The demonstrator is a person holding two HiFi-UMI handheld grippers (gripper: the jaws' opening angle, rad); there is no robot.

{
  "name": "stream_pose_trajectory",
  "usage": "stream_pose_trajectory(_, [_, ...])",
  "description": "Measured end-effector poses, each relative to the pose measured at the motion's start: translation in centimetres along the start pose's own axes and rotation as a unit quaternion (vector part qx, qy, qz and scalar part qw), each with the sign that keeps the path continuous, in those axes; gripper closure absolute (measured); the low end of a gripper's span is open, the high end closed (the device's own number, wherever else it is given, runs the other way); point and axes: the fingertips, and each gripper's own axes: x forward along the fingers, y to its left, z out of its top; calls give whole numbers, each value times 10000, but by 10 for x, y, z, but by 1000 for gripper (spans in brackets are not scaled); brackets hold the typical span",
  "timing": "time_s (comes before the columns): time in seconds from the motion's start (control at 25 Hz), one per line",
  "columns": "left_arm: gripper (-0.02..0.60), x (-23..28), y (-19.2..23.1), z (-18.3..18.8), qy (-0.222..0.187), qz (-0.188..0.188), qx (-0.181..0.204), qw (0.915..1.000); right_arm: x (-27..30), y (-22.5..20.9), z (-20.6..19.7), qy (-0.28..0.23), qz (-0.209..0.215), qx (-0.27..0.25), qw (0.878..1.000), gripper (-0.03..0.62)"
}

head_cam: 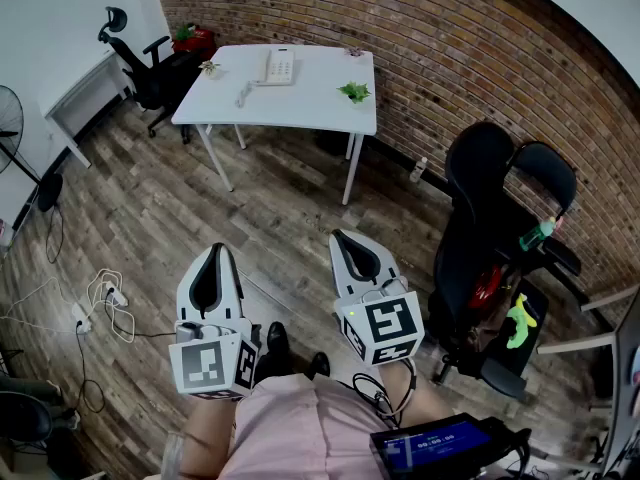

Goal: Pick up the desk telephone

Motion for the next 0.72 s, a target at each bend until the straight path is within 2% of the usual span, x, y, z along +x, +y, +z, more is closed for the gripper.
stream_pose_trajectory(0.16, [569,0,1,1,52,45,37,10000,0,0,2,11,-52,-14,10000,595])
stream_pose_trajectory(0.28, [568,-4,4,2,-17,252,42,9997,-4,-9,7,-129,-268,136,9995,592])
stream_pose_trajectory(0.32, [538,-4,3,4,-52,254,21,9997,-4,-11,8,-145,-277,206,9993,508])
stream_pose_trajectory(0.36, [422,-4,1,4,-72,214,-9,9997,-3,-13,8,-134,-252,245,9993,367])
stream_pose_trajectory(0.4, [349,-4,-2,5,-81,174,-37,9998,-4,-14,8,-125,-230,245,9994,350])
stream_pose_trajectory(0.72, [328,-2,-10,1,-118,274,-104,9995,-5,-26,5,-68,-190,41,9998,361])
